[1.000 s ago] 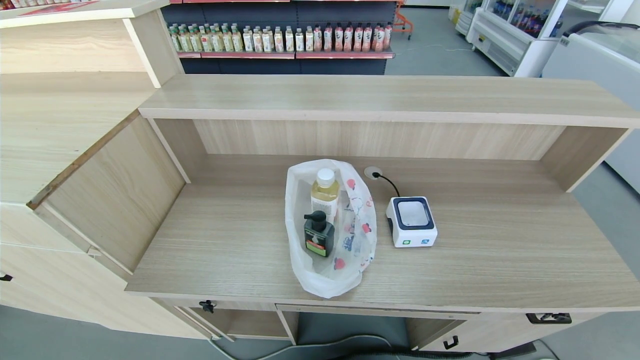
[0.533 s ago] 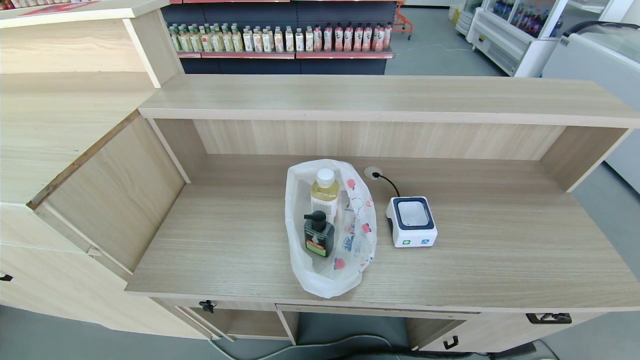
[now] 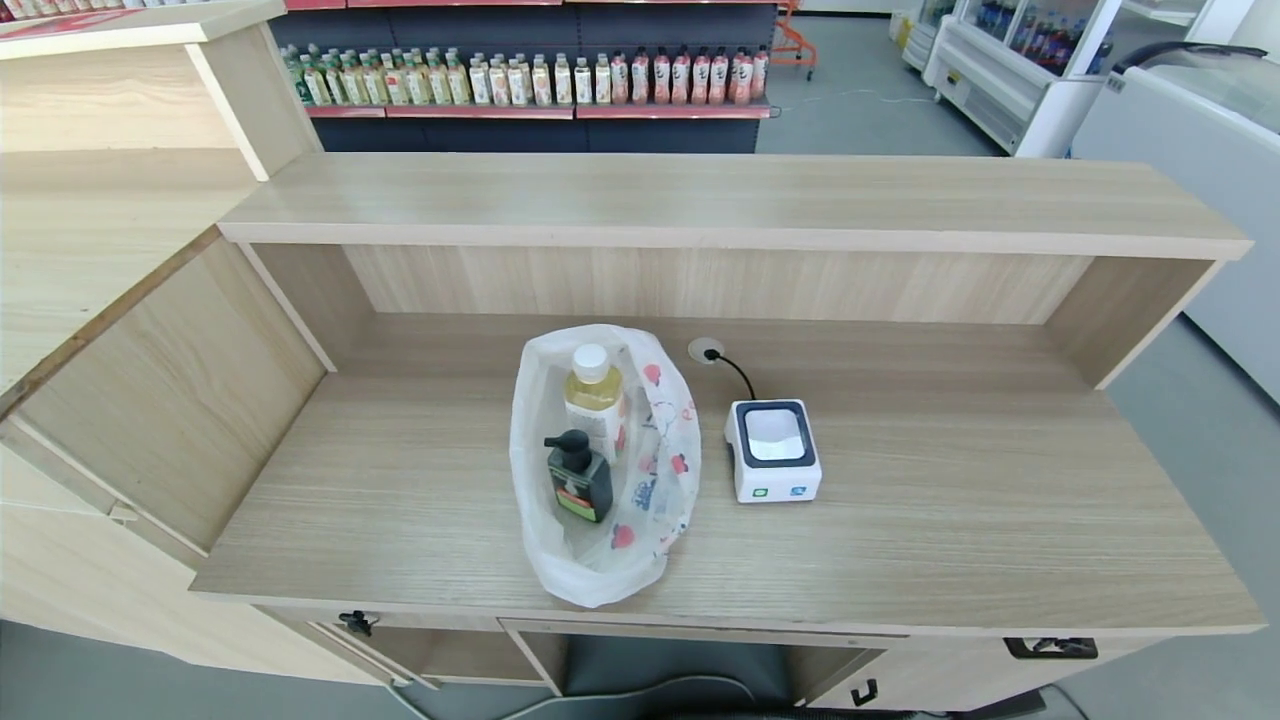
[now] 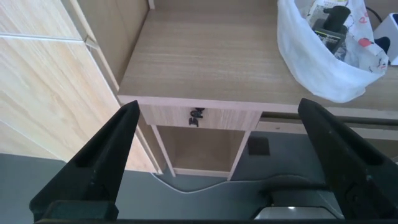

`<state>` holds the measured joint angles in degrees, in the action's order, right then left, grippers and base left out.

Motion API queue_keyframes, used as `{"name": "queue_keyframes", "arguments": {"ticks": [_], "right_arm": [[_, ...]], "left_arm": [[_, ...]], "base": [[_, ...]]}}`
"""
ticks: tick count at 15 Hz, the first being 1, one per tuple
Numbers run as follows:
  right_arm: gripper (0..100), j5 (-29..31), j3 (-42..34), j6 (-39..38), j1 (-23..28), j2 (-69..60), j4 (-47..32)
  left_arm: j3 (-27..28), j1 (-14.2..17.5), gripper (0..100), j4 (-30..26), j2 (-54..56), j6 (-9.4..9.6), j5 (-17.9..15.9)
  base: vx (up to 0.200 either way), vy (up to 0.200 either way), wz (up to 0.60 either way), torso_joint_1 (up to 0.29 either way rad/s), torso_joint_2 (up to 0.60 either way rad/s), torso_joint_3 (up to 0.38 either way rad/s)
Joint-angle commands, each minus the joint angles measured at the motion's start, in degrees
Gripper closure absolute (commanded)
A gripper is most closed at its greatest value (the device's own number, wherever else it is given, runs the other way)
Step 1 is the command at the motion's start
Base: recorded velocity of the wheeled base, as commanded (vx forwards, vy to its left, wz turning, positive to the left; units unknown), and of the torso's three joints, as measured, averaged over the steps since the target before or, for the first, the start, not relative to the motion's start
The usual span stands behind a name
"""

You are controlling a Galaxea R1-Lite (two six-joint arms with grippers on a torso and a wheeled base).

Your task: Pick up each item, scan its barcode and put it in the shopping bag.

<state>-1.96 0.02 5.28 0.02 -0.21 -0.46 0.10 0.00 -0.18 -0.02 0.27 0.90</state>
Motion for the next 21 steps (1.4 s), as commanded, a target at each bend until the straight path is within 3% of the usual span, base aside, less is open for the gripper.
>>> {"name": "queue_keyframes", "arguments": {"ticks": [1,12,13,21], "right_arm": [[0,0.0,0.0,0.1,0.0,0.2,0.0],[0,-0.1,0.0,0.3,0.0,0.2,-0.1],[100,-0.1,0.0,0.3,0.0,0.2,-0.1],[100,0.0,0.1,-0.8,0.0,0.2,-0.1]], "left_arm": [[0.0,0.0,0,0.0,0.0,0.0,0.1],[0.0,0.0,0,0.0,0.0,0.0,0.1],[0.0,0.0,0,0.0,0.0,0.0,0.1],[0.0,0.0,0,0.0,0.0,0.0,0.1]], "base": [[0.0,0.0,0.0,0.0,0.0,0.0],[0.164,0.0,0.0,0.003,0.0,0.002],[0.0,0.0,0.0,0.0,0.0,0.0],[0.0,0.0,0.0,0.0,0.0,0.0]]}}
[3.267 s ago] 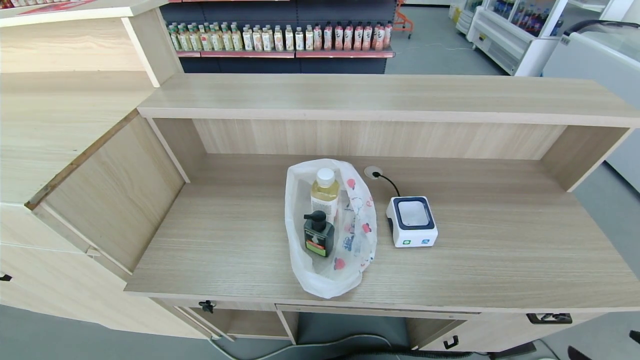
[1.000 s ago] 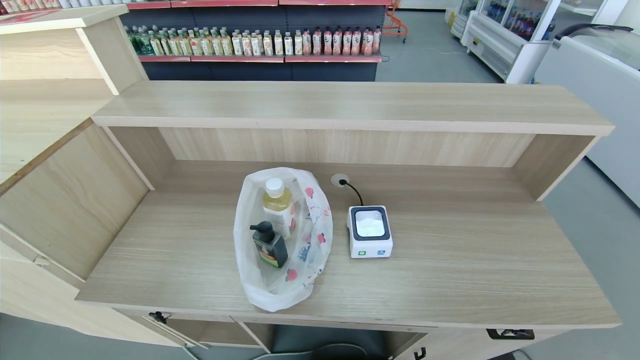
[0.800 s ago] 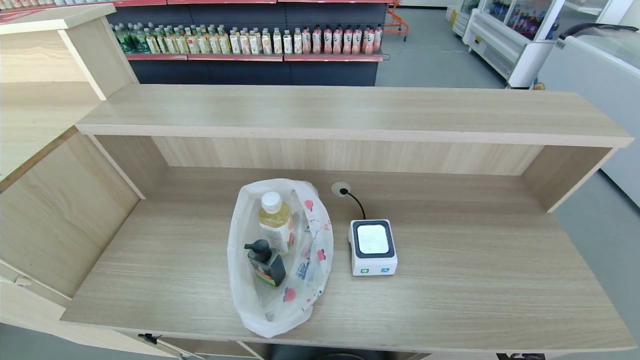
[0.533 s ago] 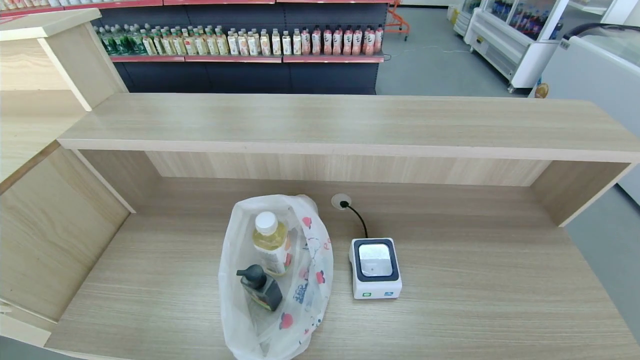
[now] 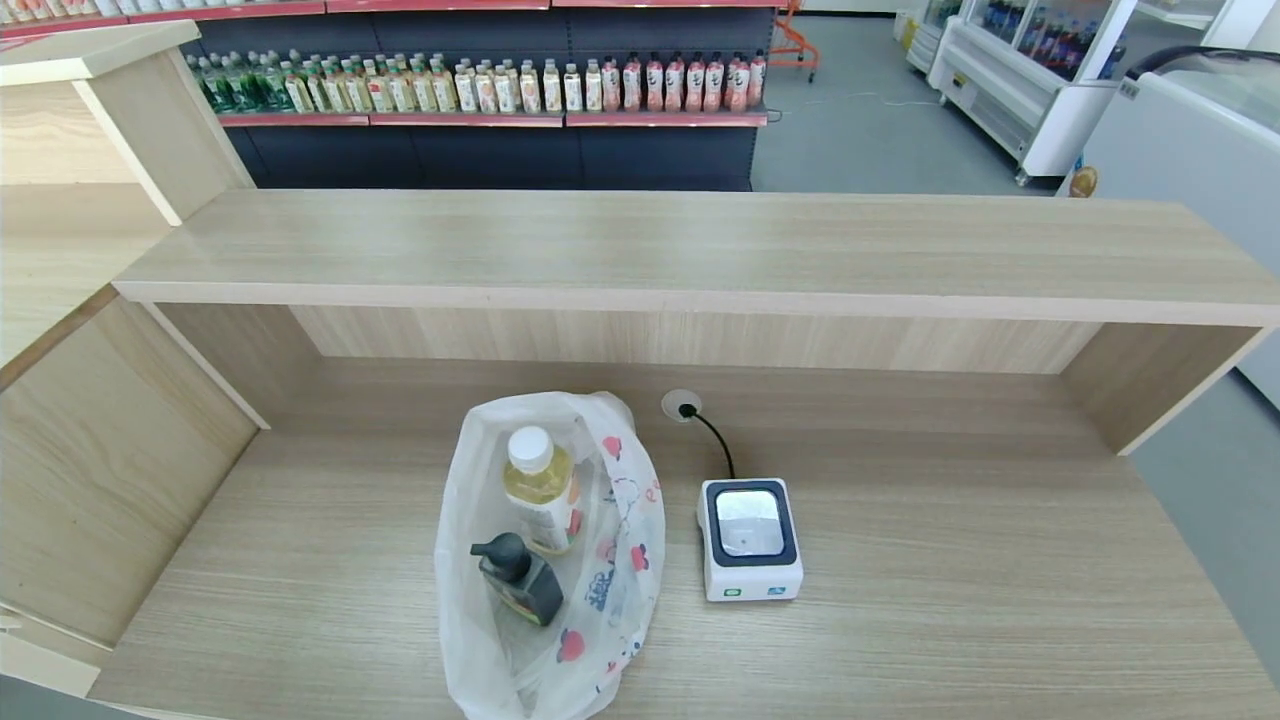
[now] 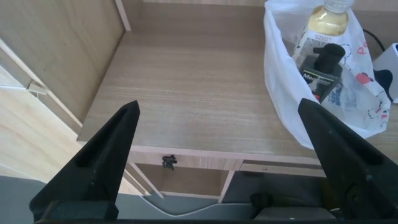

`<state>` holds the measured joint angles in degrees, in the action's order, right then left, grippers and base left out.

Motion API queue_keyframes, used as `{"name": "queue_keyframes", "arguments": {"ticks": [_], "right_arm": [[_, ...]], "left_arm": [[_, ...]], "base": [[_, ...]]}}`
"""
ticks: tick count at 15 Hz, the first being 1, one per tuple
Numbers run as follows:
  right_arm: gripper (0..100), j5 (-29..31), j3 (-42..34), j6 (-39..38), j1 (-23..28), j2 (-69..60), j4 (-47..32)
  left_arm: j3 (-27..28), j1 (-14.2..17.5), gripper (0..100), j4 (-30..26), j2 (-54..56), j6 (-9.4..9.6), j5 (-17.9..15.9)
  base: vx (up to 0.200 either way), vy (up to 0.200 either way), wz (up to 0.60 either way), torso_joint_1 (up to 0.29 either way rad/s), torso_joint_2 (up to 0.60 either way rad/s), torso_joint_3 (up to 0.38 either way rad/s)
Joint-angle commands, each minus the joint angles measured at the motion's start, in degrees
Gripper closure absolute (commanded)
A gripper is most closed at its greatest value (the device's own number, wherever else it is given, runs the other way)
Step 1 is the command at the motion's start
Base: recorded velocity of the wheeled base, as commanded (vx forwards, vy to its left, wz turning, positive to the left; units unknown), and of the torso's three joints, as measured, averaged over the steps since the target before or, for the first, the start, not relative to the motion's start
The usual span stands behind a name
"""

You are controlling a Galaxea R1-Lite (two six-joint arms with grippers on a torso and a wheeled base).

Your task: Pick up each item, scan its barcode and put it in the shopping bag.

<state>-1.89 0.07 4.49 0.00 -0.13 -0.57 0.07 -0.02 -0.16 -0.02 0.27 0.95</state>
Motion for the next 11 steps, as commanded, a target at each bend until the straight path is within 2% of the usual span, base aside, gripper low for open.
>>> {"name": "queue_keyframes", "arguments": {"ticks": [1,11], "right_arm": [[100,0.0,0.0,0.0,0.0,0.1,0.0],[100,0.0,0.0,-0.5,0.0,0.1,0.0]], "left_arm": [[0.0,0.0,0,0.0,0.0,0.0,0.0],[0.0,0.0,0,0.0,0.0,0.0,0.0]], "base": [[0.0,0.0,0.0,0.0,0.0,0.0],[0.0,0.0,0.0,0.0,0.0,0.0]]}}
